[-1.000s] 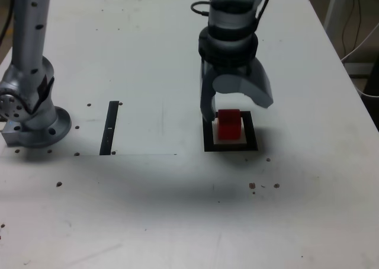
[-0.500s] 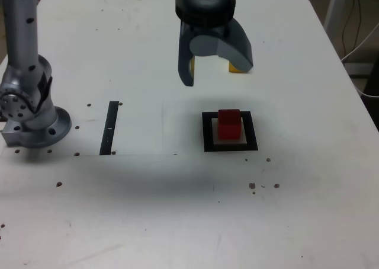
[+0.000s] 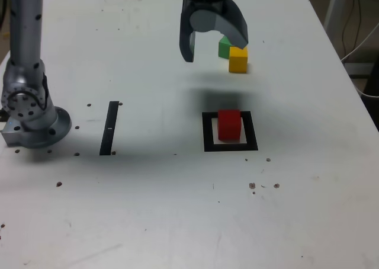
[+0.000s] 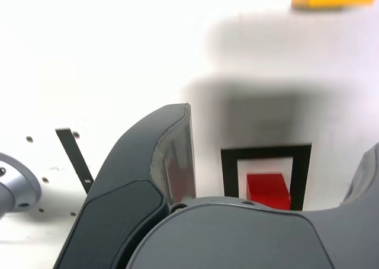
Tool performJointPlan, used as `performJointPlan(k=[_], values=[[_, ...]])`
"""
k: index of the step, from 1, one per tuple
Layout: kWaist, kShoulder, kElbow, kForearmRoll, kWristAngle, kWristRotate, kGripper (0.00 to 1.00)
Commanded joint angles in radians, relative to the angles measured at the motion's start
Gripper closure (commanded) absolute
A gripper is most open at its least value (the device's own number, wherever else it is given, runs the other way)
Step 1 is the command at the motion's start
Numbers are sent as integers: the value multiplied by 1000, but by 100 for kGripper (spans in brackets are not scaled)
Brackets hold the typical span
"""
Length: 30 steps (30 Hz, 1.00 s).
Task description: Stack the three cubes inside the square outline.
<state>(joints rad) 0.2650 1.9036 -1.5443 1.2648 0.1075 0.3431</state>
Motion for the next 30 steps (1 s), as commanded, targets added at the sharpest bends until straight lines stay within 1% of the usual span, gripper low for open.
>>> performJointPlan(k=[1,8,23,30], values=[[20,17,-19,3,-5,21,0],[76,92,-69,-11,-7,72,0],[88,227,-162,-60,5,79,1],[106,279,-199,-96,11,81,2]])
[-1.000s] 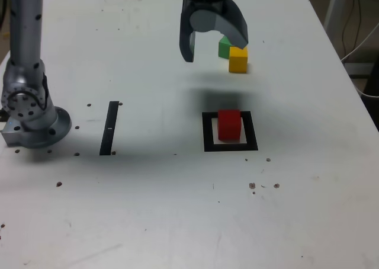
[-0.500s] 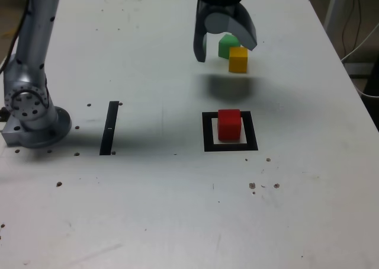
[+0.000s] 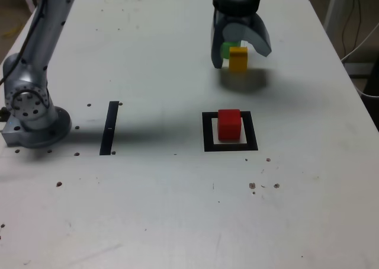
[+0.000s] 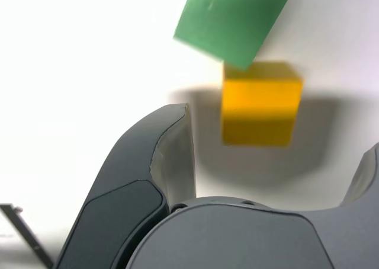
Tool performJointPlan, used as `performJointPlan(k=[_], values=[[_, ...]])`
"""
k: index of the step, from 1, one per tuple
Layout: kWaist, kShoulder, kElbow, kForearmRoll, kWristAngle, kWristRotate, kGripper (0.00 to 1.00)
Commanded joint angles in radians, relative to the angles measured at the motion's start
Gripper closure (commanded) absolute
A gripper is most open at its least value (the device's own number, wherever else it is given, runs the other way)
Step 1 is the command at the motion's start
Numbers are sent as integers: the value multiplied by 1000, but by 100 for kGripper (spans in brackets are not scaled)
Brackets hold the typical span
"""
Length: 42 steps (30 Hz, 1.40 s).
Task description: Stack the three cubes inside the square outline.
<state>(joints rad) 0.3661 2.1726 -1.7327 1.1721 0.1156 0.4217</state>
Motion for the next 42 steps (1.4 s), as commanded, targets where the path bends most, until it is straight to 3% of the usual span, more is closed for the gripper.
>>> performJointPlan(k=[1,9,30,42], values=[[8,17,-17,-5,4,2,3],[20,59,-42,-9,13,0,10],[20,65,-32,-51,3,-9,56],[20,64,-25,-55,4,-9,71]])
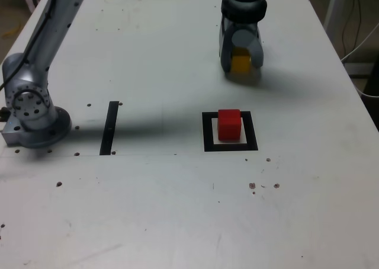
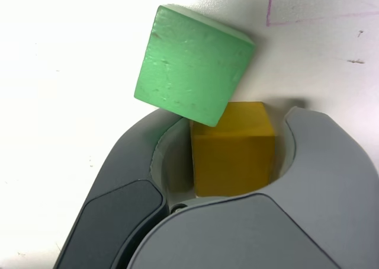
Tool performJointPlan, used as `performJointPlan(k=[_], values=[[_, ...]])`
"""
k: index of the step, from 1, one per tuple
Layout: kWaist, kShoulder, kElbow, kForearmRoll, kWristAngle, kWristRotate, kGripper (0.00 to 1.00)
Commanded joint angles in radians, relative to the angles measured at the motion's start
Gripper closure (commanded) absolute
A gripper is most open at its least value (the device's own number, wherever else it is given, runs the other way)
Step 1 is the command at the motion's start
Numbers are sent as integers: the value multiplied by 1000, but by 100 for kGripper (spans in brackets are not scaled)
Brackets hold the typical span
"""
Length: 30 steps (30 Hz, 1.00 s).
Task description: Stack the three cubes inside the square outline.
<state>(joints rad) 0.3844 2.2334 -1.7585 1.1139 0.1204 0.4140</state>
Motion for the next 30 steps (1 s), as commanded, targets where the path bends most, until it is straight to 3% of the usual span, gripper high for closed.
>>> performJointPlan(k=[1,18,23,30], values=[[2,3,0,5,-1,-1,72],[-62,-75,-13,58,-2,-13,79],[-122,-130,-6,94,2,-50,79],[-257,-228,27,151,39,-165,79]])
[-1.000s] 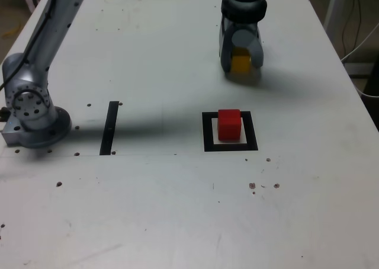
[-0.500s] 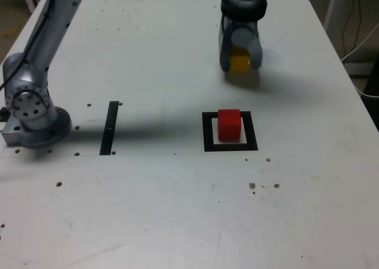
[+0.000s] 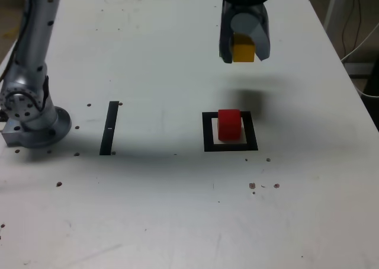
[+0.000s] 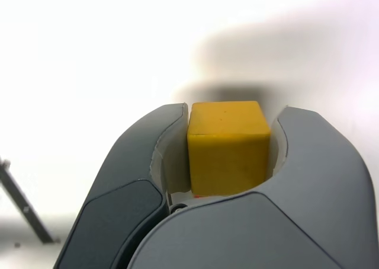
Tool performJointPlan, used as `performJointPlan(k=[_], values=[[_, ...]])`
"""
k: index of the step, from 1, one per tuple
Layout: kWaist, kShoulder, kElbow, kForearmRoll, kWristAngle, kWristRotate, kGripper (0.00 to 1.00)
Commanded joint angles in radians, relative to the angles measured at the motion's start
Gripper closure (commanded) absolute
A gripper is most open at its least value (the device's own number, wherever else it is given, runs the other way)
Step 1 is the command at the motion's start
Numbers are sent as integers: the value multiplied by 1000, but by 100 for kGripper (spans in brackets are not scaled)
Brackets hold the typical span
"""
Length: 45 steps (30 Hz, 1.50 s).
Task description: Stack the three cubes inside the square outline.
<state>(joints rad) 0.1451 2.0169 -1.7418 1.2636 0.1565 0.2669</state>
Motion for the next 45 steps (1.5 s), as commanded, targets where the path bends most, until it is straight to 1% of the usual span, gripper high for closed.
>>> performJointPlan(k=[1,4,9,15,24,30,35,45], values=[[-38,-21,21,5,2,-40,79],[-101,-44,66,5,-11,-120,78],[-176,-79,134,3,-34,-238,78],[-236,-115,182,11,-34,-331,78],[-313,-93,188,-9,-47,-437,78],[-330,-68,181,-14,-54,-456,78],[-342,-49,172,-12,-52,-457,78],[-347,-36,175,-17,-19,-479,75]])
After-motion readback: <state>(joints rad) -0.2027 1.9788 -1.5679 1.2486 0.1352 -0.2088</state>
